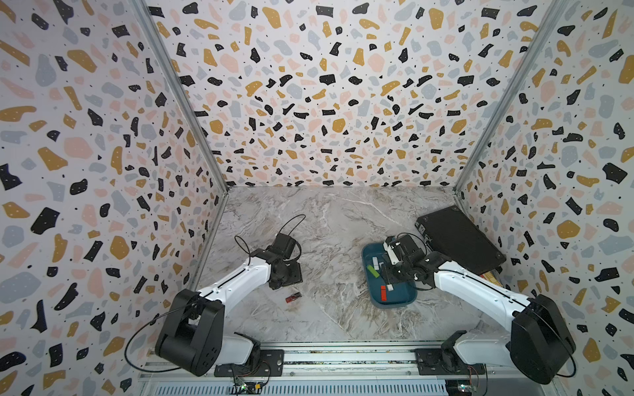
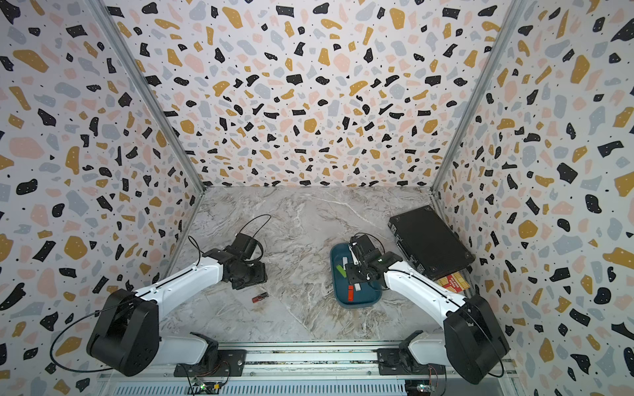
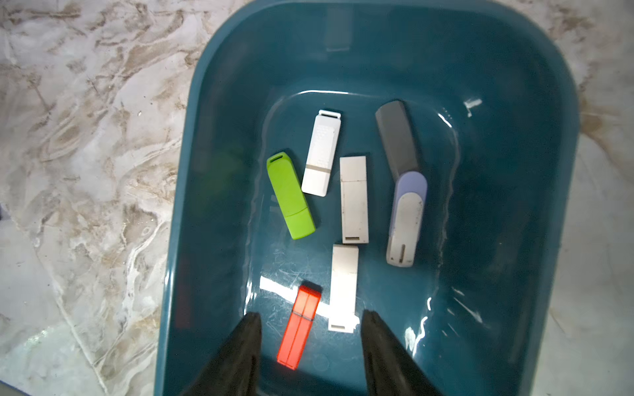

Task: Put the usb flash drive into the storage box
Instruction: Place the USB flash in the storage box, then pick up the USB flash from the center of the board.

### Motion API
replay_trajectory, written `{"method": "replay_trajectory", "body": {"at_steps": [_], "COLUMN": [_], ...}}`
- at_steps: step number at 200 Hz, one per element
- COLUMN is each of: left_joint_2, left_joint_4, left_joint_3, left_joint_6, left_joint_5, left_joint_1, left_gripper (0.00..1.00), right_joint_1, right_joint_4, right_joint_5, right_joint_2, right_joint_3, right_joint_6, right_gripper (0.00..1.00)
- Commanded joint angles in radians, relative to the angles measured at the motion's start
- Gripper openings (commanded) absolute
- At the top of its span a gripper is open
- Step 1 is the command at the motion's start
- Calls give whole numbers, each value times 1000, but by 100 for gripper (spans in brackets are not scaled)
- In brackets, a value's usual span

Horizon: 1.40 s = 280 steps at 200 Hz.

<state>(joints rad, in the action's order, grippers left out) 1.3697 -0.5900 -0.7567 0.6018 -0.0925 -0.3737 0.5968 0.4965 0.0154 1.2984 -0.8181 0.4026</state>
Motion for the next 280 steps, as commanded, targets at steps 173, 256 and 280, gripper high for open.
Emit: {"method": "replay_trajectory", "body": {"at_steps": [173,256,280], "left_joint_2": [-90,100,122], "left_joint_4": [-61,-49,-28], "left_joint_3": [125,24,17], "left_joint_6": [96,11,6], "left_joint_5": [59,94,92], "left_joint_1": [-228,-237,-237], "left_gripper": [59,49,45], "right_joint_1": [1,3,2], "right_joint_4": [-7,26,32], "right_joint_5": [25,15,8], "right_joint_2": [-24,-47,-50], "right_joint_3": [-11,-24,-24], "right_joint_6": [3,0,-5], "right_gripper": [53,53,53]}}
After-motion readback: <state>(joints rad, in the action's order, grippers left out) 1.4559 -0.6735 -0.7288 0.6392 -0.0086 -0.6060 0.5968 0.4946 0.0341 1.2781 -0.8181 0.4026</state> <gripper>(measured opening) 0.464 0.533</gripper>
